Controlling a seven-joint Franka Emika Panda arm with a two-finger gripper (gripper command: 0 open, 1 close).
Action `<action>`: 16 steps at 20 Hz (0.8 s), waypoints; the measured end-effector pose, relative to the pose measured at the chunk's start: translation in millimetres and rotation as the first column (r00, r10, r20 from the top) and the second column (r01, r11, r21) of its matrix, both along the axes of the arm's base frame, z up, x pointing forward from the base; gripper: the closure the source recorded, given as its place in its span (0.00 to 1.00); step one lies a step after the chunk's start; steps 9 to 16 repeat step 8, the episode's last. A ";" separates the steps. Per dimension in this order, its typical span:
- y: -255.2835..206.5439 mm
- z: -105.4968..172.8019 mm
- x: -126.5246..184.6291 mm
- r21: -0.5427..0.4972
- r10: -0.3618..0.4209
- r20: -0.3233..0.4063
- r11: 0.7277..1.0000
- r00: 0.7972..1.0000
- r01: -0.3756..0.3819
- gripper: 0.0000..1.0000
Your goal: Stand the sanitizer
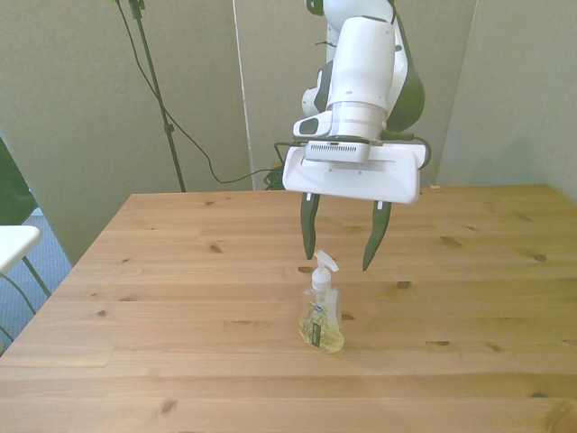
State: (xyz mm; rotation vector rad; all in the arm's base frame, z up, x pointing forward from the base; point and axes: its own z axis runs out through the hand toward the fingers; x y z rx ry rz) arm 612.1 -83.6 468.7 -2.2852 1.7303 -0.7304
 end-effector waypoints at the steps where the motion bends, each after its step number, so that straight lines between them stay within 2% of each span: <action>1: 0.9 2.6 -6.2 0.013 0.024 -0.037 1.000 0.999 -0.024 0.00; 4: 2.7 7.2 -30.6 0.040 0.095 -0.143 0.995 0.985 -0.090 0.00; 8: 6.1 6.4 -62.6 0.070 0.180 -0.264 0.983 0.948 -0.167 0.00; 16: 6.1 6.4 -62.6 0.070 0.180 -0.264 0.983 0.948 -0.167 0.00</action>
